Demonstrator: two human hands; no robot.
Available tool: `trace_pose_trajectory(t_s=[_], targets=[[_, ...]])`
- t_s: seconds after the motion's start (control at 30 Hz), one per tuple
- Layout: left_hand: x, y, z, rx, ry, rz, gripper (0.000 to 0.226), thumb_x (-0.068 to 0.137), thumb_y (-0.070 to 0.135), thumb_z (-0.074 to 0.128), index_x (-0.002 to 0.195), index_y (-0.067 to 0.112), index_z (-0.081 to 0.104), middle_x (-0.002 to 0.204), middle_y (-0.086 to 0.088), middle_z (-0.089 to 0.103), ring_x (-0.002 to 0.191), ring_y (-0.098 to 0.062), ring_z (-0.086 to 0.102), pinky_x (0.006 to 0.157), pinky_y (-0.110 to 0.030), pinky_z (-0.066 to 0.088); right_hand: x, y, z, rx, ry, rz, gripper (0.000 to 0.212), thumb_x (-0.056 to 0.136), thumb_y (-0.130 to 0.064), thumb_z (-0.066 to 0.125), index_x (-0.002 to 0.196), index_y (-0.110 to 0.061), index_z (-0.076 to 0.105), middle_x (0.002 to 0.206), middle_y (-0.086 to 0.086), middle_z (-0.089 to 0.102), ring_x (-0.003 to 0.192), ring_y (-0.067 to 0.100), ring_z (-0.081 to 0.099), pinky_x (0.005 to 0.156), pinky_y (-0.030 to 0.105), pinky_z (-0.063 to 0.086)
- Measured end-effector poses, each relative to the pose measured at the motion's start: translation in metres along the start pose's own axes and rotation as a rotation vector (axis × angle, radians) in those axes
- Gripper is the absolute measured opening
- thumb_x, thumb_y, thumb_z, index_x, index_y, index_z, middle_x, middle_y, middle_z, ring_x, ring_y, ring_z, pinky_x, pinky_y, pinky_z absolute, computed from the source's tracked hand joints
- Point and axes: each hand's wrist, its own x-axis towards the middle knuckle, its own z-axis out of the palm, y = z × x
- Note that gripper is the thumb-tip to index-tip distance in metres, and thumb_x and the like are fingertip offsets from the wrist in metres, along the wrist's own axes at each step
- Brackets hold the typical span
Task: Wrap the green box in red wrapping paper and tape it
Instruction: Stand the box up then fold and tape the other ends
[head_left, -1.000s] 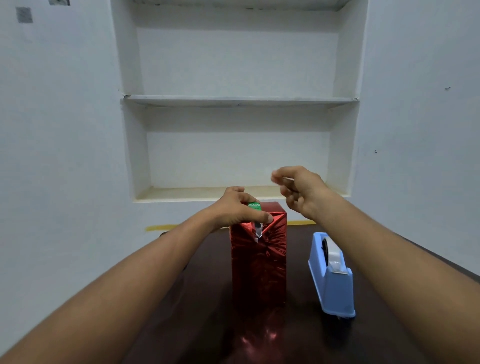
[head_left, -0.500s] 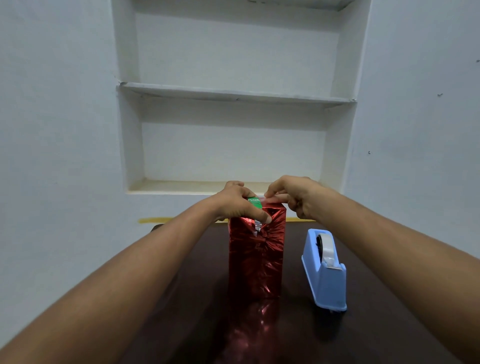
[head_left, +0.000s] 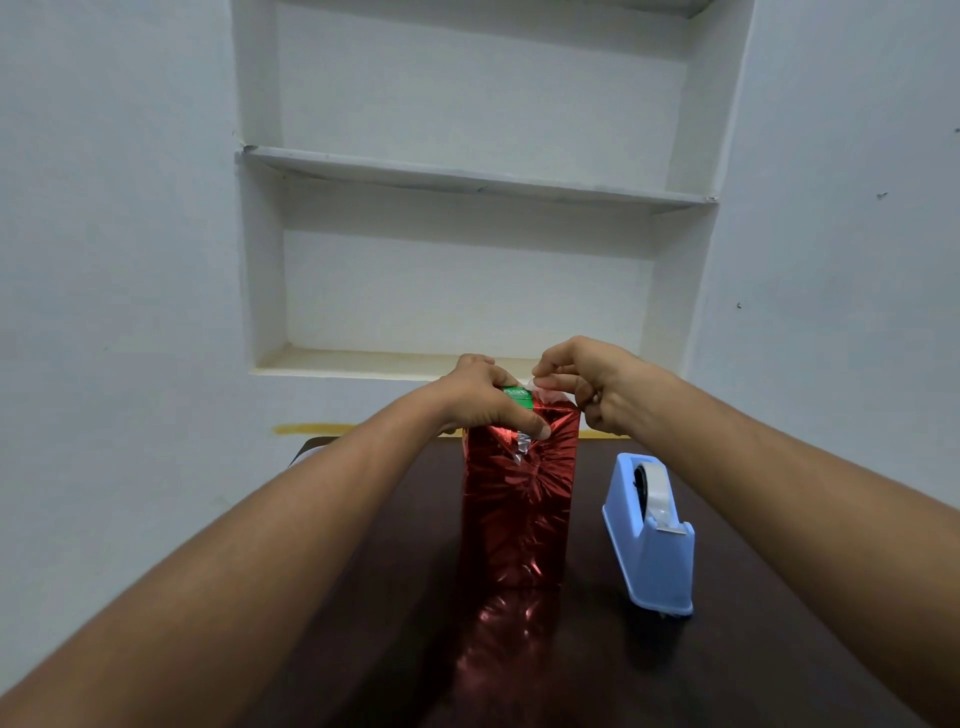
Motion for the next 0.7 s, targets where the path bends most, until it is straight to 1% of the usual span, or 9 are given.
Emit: trace_pose_trajectory(t_s=[0.1, 0.17, 0.27, 0.3, 0.37, 0.43, 0.5, 0.63, 0.7], targets=[[-0.001, 0.003, 0.0, -0.005, -0.014, -0.005, 0.066, 0.066, 0.043, 0.094, 0.122, 0.017, 0.071, 0.147, 0.002, 0.025, 0.128, -0.014, 0.038, 0.093, -0.03, 0.043, 0.002, -0.008, 0.0, 0.014, -0.005, -0.023, 0.017, 0.085, -0.001, 0.064, 0.1, -0.008, 0.066, 0.114, 0.003, 0.075, 0.024, 0.001, 0.043, 0.027, 0.014, 0.021], [-0.001, 0.004, 0.0, -0.004, -0.017, -0.007, 0.07, 0.066, 0.043, 0.095, 0.125, 0.016, 0.07, 0.148, 0.002, 0.025, 0.121, -0.012, 0.038, 0.086, -0.029, 0.044, 0.006, -0.015, 0.001, -0.005, -0.027, -0.015, 0.014, 0.084, -0.004, 0.066, 0.097, -0.01, 0.068, 0.105, 0.0, 0.078, 0.028, 0.001, 0.043, 0.029, 0.014, 0.022], [-0.001, 0.004, 0.0, -0.008, -0.019, -0.011, 0.07, 0.068, 0.042, 0.094, 0.127, 0.016, 0.068, 0.152, 0.001, 0.024, 0.117, -0.012, 0.039, 0.083, -0.028, 0.044, 0.008, -0.017, 0.002, -0.086, -0.044, 0.03, 0.011, 0.082, -0.008, 0.068, 0.092, -0.012, 0.069, 0.081, -0.004, 0.08, 0.042, 0.004, 0.029, 0.032, 0.013, 0.021], [0.0, 0.003, 0.0, 0.0, -0.016, -0.01, 0.07, 0.068, 0.041, 0.094, 0.128, 0.016, 0.067, 0.152, 0.0, 0.024, 0.117, -0.012, 0.038, 0.084, -0.028, 0.043, 0.007, -0.014, 0.001, -0.113, -0.046, 0.037, 0.01, 0.083, -0.007, 0.067, 0.092, -0.01, 0.068, 0.072, -0.003, 0.078, 0.041, 0.005, 0.028, 0.031, 0.013, 0.022], [0.0, 0.002, 0.001, 0.016, -0.01, -0.01, 0.073, 0.068, 0.042, 0.094, 0.13, 0.016, 0.066, 0.152, 0.0, 0.024, 0.118, -0.012, 0.036, 0.088, -0.029, 0.043, 0.005, -0.009, 0.001, -0.138, -0.044, 0.047, 0.006, 0.087, -0.004, 0.066, 0.089, -0.008, 0.062, 0.059, 0.0, 0.071, 0.028, 0.004, 0.034, 0.028, 0.012, 0.023], [0.002, 0.002, 0.0, 0.026, -0.009, -0.016, 0.078, 0.066, 0.045, 0.094, 0.132, 0.017, 0.065, 0.151, 0.0, 0.025, 0.12, -0.013, 0.037, 0.088, -0.03, 0.045, 0.007, -0.004, 0.0, -0.156, -0.011, 0.035, 0.013, 0.083, -0.003, 0.068, 0.093, -0.008, 0.062, 0.062, 0.001, 0.067, 0.022, 0.006, 0.031, 0.03, 0.01, 0.023], [0.003, 0.002, 0.0, 0.035, -0.018, -0.023, 0.08, 0.064, 0.046, 0.094, 0.133, 0.018, 0.065, 0.148, 0.002, 0.026, 0.121, -0.015, 0.039, 0.084, -0.03, 0.046, 0.015, -0.001, -0.002, -0.201, 0.033, 0.016, 0.027, 0.075, -0.004, 0.072, 0.101, -0.01, 0.064, 0.06, 0.0, 0.07, 0.025, 0.008, 0.023, 0.034, 0.011, 0.022], [0.006, 0.0, 0.0, 0.056, -0.017, -0.022, 0.075, 0.064, 0.047, 0.094, 0.127, 0.017, 0.067, 0.141, 0.001, 0.031, 0.115, -0.018, 0.048, 0.064, -0.024, 0.045, 0.022, 0.001, -0.001, -0.197, 0.04, 0.006, 0.04, 0.069, -0.004, 0.072, 0.108, -0.009, 0.063, 0.084, 0.006, 0.08, 0.026, 0.009, 0.022, 0.034, 0.012, 0.022], [0.007, -0.001, 0.001, 0.052, -0.016, -0.02, 0.077, 0.062, 0.048, 0.095, 0.126, 0.017, 0.068, 0.141, 0.0, 0.032, 0.113, -0.017, 0.05, 0.064, -0.024, 0.044, 0.022, 0.001, -0.001, -0.226, 0.038, 0.005, 0.04, 0.068, -0.005, 0.073, 0.107, -0.009, 0.063, 0.079, 0.004, 0.078, 0.026, 0.009, 0.023, 0.034, 0.012, 0.022]])
